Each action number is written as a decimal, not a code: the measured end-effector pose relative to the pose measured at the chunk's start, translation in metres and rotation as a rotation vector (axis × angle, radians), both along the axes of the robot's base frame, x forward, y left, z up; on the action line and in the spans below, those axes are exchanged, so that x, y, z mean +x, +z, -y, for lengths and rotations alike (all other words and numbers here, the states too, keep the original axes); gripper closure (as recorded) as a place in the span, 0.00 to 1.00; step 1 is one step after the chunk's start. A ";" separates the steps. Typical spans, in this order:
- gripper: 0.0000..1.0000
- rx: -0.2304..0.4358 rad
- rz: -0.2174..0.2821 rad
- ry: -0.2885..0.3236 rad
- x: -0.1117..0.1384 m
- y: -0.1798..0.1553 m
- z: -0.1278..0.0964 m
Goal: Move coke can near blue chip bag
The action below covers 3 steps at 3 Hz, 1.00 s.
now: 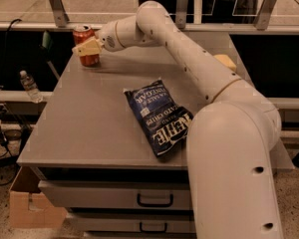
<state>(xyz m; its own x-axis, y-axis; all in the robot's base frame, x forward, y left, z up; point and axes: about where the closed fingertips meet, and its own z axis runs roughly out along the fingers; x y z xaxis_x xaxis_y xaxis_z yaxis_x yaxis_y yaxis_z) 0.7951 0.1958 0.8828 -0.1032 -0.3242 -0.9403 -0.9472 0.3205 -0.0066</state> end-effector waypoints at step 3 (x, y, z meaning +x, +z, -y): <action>1.00 0.079 0.088 0.008 -0.025 0.043 0.059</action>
Offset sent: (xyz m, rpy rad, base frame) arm -0.0063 -0.0615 0.0542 0.1072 -0.1002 -0.0303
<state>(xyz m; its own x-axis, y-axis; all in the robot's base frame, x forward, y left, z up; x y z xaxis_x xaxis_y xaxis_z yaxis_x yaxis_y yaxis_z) 0.7699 0.1368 0.9257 -0.0170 -0.2491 -0.9683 -0.9466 0.3158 -0.0646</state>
